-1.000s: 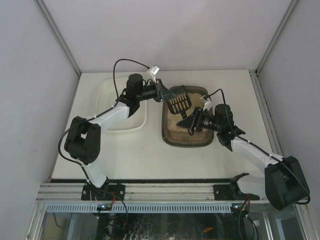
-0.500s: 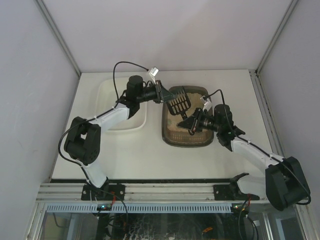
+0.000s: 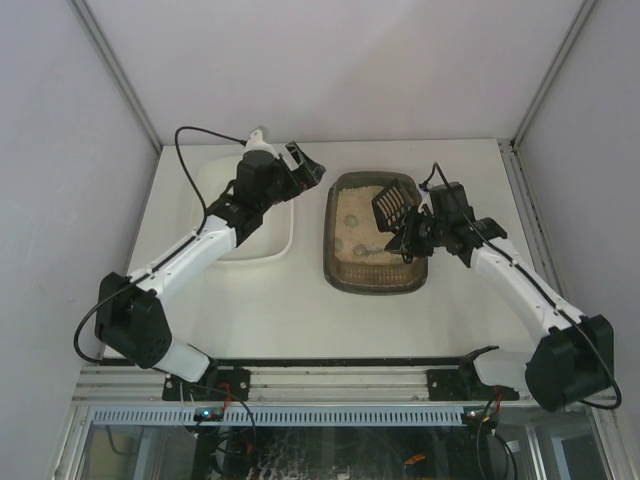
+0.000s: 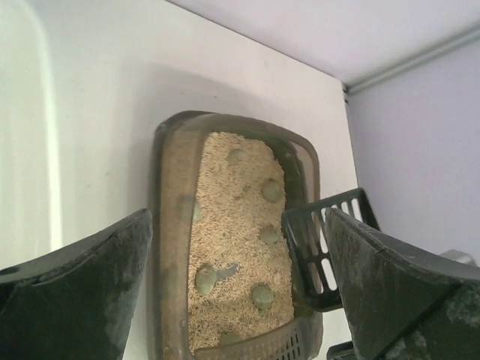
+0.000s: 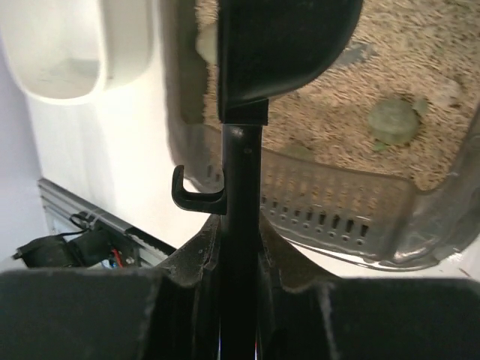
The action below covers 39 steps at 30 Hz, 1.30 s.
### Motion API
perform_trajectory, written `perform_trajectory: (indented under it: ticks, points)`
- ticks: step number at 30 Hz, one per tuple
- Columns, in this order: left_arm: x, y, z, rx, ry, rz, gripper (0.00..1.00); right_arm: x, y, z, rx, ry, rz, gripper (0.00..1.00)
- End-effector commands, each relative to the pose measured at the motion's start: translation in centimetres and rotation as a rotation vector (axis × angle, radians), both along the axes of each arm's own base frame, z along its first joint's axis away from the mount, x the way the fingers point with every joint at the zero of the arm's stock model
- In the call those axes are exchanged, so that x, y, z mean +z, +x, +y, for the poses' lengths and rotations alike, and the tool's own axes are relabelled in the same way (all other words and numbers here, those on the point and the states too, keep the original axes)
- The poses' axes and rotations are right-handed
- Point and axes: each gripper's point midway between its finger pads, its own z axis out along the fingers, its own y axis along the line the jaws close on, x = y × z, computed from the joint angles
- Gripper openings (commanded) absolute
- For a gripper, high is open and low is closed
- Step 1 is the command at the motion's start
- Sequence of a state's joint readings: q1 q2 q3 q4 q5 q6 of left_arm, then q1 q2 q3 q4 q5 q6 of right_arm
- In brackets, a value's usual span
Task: Clean the litter box
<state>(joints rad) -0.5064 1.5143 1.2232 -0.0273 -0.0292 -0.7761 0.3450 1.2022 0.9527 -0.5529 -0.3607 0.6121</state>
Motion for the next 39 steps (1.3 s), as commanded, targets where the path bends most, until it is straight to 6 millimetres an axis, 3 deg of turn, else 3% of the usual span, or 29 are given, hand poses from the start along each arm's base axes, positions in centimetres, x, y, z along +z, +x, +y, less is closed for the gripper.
perform_trajectory:
  ticks: [1,8,14,19,28,39]
  points:
    - [-1.3,0.3,3.8,0.262,0.039,0.093,1.0,-1.8,-0.6,-1.5,0.055,-0.158,0.147,0.0]
    - [-6.9,0.3,1.3,0.297,-0.134,0.302,1.0,-3.2,2.3,-1.5,0.084,-0.314,0.242,0.0]
    - [-8.3,0.3,-2.0,0.25,-0.159,0.41,1.0,-4.2,4.5,-0.7,0.101,-0.377,0.281,0.0]
    - [-11.1,-0.4,-2.4,0.252,-0.157,0.447,1.0,-5.1,4.5,0.5,0.143,-0.374,0.313,0.0]
    - [-10.7,-0.8,-2.3,0.26,-0.194,0.407,1.0,-6.0,4.5,2.4,0.198,-0.346,0.324,0.0]
    - [-10.1,-0.8,-1.8,0.269,-0.187,0.366,1.0,-6.0,6.0,5.2,0.237,-0.243,0.286,0.0]
